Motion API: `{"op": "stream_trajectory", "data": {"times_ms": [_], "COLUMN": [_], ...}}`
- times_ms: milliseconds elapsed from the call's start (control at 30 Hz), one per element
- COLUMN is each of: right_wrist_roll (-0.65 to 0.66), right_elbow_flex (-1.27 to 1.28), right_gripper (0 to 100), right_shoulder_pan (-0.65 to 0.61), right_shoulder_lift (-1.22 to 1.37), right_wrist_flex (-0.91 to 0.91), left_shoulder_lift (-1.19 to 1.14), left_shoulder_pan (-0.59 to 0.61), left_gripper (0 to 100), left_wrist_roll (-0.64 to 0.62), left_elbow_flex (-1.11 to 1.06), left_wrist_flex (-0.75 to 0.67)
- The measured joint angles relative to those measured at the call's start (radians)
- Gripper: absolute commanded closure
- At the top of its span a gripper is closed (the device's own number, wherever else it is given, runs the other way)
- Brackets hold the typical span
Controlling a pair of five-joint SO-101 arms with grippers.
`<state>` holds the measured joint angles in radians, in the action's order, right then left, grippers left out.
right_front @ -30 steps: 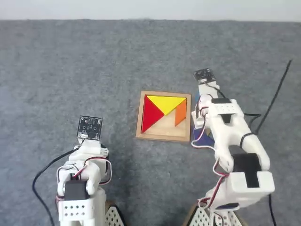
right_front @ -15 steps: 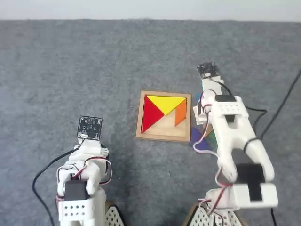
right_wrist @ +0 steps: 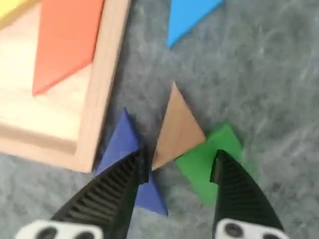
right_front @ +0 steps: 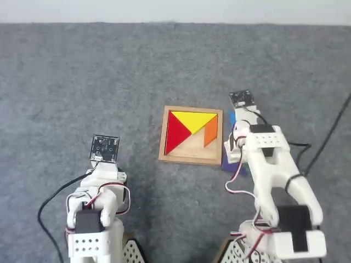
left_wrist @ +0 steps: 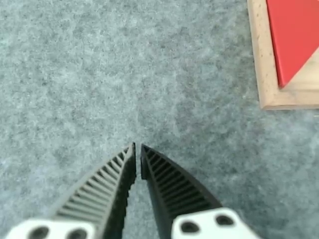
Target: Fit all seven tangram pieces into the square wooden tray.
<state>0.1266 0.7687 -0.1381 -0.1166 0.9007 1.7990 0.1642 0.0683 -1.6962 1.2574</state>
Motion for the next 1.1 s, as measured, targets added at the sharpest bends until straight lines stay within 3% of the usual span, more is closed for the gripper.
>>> {"op": "stream_trajectory", "data": {"times_ms": [300,567,800,1100], "right_wrist_roll": [0.000,-0.002,-0.002,-0.002], "right_elbow_flex": [-0.133,-0.137,-0.137,-0.133], "right_gripper": [79.8,92.6,95.0,94.7], "right_shoulder_pan": [-0.005,-0.031,-0.011,0.086], "right_shoulder_lift": [0.173,0.175,0.175,-0.028], "right_wrist_flex": [-0.020,-0.017,-0.015,0.035], "left_shoulder_lift": [0.000,0.000,0.000,0.000], "left_shoulder_pan": [0.000,0.000,0.000,0.000], "left_gripper": [98,98,98,98], "left_wrist_roll": [0.000,0.000,0.000,0.000], "left_elbow_flex": [0.000,0.000,0.000,0.000], "left_wrist_flex": [0.000,0.000,0.000,0.000]}}
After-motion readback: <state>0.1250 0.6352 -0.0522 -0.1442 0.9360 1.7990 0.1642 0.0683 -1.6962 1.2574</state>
